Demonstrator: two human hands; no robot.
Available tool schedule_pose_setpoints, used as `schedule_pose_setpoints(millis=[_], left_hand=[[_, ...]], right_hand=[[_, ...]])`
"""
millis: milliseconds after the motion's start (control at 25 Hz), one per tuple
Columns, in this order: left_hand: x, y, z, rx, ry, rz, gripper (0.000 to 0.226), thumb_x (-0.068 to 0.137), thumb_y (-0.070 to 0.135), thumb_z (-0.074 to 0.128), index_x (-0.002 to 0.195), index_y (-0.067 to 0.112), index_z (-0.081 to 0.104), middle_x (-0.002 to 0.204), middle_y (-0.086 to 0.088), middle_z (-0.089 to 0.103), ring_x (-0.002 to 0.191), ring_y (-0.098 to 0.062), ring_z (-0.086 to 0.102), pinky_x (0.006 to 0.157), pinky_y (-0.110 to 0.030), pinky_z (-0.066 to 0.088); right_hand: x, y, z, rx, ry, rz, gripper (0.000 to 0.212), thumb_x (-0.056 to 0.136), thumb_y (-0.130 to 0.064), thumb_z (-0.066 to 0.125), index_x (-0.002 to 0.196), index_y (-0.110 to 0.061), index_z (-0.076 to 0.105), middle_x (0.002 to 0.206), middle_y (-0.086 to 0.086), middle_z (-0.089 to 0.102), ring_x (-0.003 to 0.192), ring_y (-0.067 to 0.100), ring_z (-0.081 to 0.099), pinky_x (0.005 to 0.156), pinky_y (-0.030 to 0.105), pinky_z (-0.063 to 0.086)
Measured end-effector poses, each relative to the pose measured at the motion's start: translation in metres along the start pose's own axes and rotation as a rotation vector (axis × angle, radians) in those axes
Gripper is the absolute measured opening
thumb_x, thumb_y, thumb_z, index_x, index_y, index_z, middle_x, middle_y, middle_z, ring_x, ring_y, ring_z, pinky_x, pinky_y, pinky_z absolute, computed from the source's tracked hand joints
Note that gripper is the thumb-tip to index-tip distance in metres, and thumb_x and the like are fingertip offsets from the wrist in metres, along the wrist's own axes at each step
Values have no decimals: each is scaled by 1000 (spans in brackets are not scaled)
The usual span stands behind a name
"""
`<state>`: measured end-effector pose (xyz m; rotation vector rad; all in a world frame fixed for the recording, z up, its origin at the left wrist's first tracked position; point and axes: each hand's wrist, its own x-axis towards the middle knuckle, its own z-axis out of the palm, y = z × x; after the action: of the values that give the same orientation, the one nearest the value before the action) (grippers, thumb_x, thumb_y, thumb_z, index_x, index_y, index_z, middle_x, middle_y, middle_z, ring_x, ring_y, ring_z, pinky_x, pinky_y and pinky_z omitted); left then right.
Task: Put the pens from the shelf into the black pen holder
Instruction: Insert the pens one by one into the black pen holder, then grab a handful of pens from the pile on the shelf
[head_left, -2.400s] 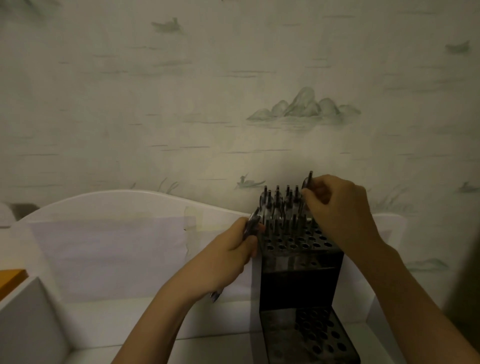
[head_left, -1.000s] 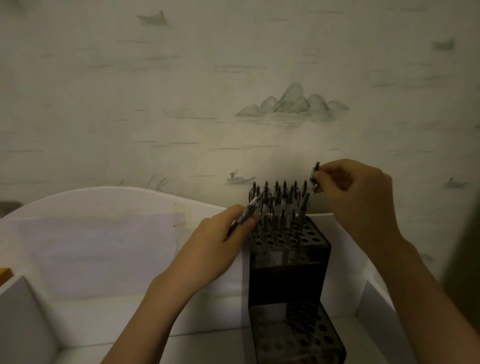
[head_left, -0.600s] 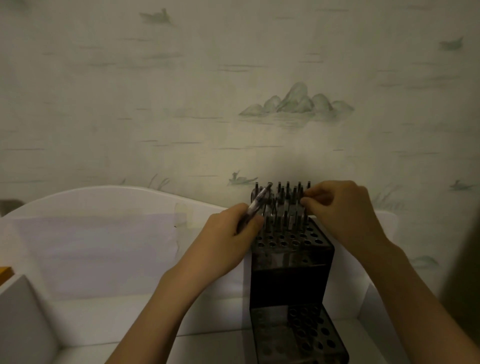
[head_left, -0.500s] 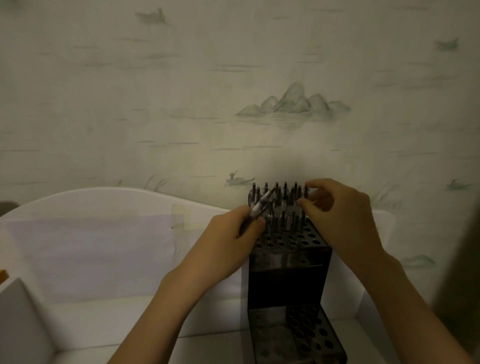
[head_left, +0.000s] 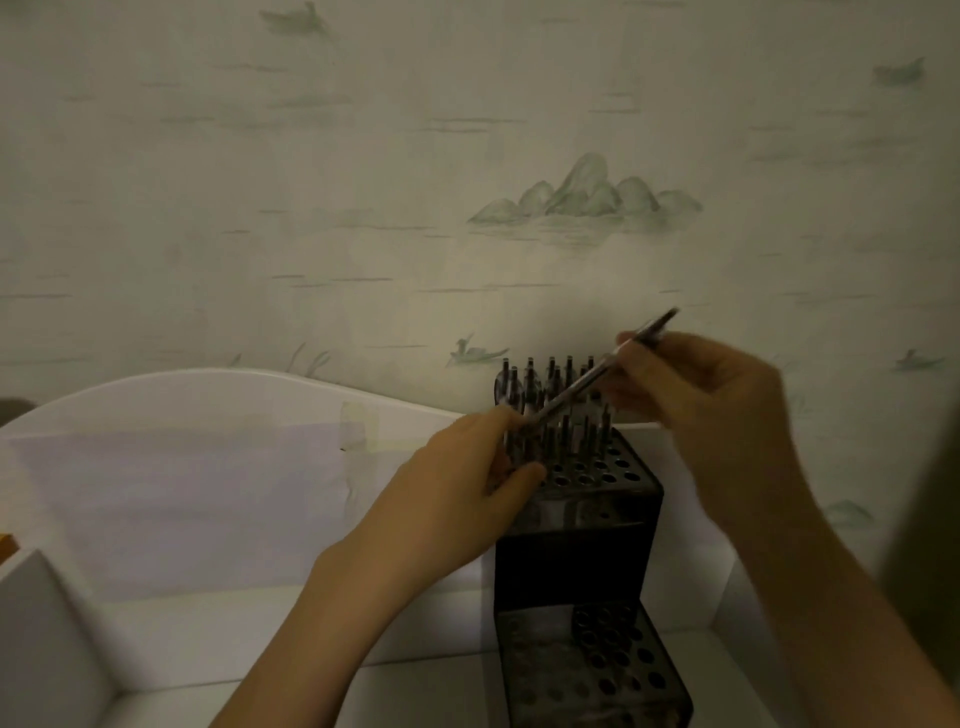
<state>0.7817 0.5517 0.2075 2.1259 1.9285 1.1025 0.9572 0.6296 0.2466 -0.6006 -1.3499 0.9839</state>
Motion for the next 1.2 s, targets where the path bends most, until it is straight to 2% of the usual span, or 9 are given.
schedule_pose_setpoints(millis=[160,320,440,600,760,880,960,1080,1200], left_hand=[[-15,-3,-12,155,35,7,43,88,56,50,127,41,43,114,18,53,105,-2,53,86,-32,51],[-12,-4,-17,283,71,-9,53,89,57,50,137,39,37,133,16,46,119,-7,49,89,-30,49],[-10,-3,-16,315,85,-13,58,89,58,50,140,37,34,137,15,44,121,-9,48,89,-30,48],[-14,-2,-14,328,95,-17,59,89,58,51,141,38,33,138,16,43,117,-9,50,84,-25,44],[-17,4,-12,328,106,-34,59,89,57,52,141,38,31,138,17,42,102,-10,55,77,-22,36],[-19,3,-10,317,138,-35,60,88,57,52,141,38,30,138,17,42,117,-8,49,82,-23,40],[-23,3,-8,324,148,-40,61,88,57,52,142,38,29,140,16,42,123,-8,46,87,-24,42],[-32,2,-8,339,154,-62,65,88,56,52,145,36,27,144,15,40,128,-9,43,97,-30,45],[-50,-2,-10,389,168,-109,68,88,56,53,147,36,25,145,14,39,128,-10,43,100,-33,45]], right_hand=[[16,-15,-24,-465,66,-288,11,86,-17,70,97,-15,72,77,-4,73,69,9,72,70,25,58],[22,-1,-23,-769,10,-356,18,87,-21,69,101,-11,72,80,0,72,70,9,68,71,8,44],[24,13,-20,-793,-16,-337,17,88,-20,68,101,-9,72,81,3,72,69,12,66,67,2,40],[26,28,-19,-809,-45,-298,17,87,-19,69,100,-8,72,82,5,72,71,14,65,67,9,41],[25,41,-23,-838,-151,-117,13,84,-19,73,92,-9,72,80,6,72,71,14,65,61,12,41],[26,41,-26,-805,-135,-64,26,80,-24,78,97,-16,59,78,-1,67,72,10,63,55,6,37],[19,38,-27,-832,-130,-128,37,77,-28,80,102,-16,55,82,-2,62,75,13,61,61,12,42],[-5,30,-18,-826,-127,-442,45,79,-30,76,114,-12,54,100,4,58,93,20,56,77,26,46],[-33,31,4,-700,-372,-613,50,81,-32,70,123,-11,55,120,7,57,112,20,52,96,21,40]])
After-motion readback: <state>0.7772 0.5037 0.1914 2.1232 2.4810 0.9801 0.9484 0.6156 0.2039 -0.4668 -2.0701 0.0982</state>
